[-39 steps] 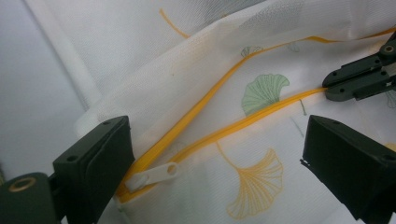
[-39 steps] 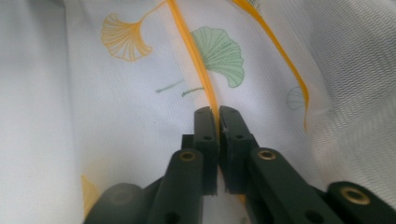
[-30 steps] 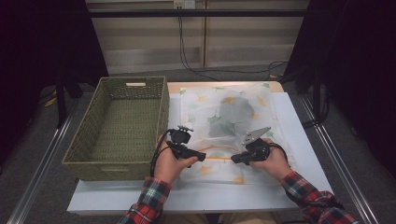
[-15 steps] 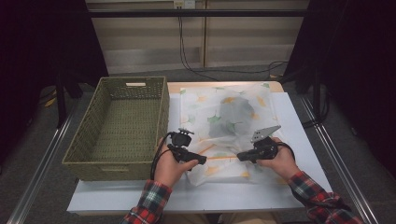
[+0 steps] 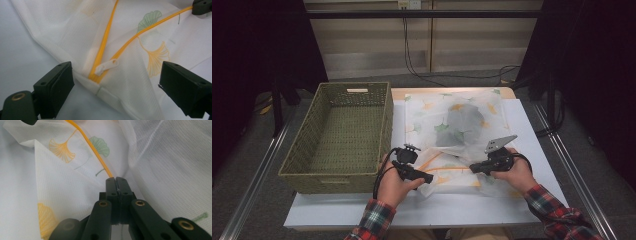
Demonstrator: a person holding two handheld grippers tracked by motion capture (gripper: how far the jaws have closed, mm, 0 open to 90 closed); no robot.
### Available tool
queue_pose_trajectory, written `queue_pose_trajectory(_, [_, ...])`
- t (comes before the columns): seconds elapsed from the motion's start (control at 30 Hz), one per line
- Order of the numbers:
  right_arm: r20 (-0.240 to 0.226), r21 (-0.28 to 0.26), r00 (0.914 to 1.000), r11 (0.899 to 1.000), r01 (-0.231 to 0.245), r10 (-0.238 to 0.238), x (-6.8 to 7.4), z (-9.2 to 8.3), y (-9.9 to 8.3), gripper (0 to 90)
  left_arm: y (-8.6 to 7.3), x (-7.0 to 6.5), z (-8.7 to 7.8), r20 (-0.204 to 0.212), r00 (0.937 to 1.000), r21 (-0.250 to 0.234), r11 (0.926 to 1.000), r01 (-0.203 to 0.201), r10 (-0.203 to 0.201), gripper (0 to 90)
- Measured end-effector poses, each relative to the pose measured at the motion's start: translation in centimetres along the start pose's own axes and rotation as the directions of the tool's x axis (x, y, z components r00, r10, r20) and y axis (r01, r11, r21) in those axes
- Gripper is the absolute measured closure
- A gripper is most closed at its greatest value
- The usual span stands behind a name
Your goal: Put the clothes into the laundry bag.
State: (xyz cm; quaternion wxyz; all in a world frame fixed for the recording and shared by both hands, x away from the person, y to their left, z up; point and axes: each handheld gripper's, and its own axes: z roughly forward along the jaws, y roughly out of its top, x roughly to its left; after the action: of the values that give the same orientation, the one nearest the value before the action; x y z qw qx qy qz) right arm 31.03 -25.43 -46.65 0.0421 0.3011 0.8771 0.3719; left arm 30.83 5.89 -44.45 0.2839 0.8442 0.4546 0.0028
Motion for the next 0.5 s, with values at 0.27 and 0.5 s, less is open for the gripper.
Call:
queue_pose_trajectory(0.27, [0.001, -0.005, 1.0, 1.0, -0.005, 0.005, -0.13, -0.23, -0.2, 90.0, -0.43, 0.42, 0.78, 0.004, 0.9999, 0.029, 0.9995, 0.011, -0.011, 14.1])
queue_pose_trajectory(0.5, [-0.002, -0.01, 0.9999, 1.0, -0.015, 0.015, -0.23, -0.24, -0.29, 90.0, -0.53, 0.62, 0.76, -0.001, 0.9998, 0.038, 0.999, 0.021, -0.021, 27.0])
